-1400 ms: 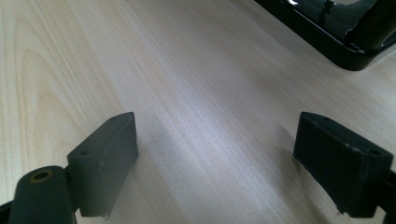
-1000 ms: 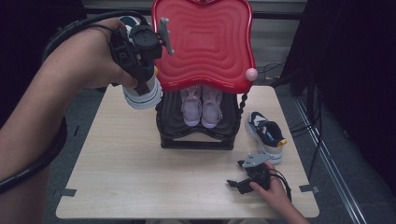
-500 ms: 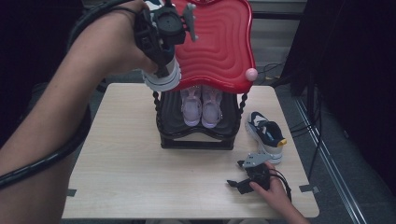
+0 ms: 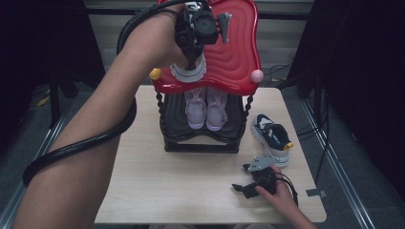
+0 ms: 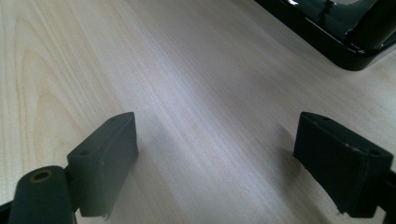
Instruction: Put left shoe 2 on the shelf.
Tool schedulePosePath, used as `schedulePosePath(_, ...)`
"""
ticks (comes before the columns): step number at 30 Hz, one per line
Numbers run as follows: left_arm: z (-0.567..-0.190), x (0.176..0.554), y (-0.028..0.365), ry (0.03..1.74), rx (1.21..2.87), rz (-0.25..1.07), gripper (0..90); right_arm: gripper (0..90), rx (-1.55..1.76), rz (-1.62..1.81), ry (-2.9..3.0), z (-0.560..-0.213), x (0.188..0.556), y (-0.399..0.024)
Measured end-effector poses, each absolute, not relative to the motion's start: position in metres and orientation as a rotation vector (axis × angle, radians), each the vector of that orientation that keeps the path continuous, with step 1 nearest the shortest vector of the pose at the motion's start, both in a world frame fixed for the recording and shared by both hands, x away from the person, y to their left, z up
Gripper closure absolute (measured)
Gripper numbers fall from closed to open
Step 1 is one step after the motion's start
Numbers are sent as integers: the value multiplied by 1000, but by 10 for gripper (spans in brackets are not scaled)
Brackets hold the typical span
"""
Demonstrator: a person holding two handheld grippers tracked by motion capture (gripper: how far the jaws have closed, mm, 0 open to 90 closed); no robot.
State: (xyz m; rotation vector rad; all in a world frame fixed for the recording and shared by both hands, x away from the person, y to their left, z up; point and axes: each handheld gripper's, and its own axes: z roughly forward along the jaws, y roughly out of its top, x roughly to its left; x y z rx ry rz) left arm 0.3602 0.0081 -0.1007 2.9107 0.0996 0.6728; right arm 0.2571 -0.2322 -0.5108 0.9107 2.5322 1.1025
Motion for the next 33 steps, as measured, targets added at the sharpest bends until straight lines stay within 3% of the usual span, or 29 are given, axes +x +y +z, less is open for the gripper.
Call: schedulePosePath(33,-112,391,-10,61,2925,696,711,130,911,1102,2532,-511,257,-232)
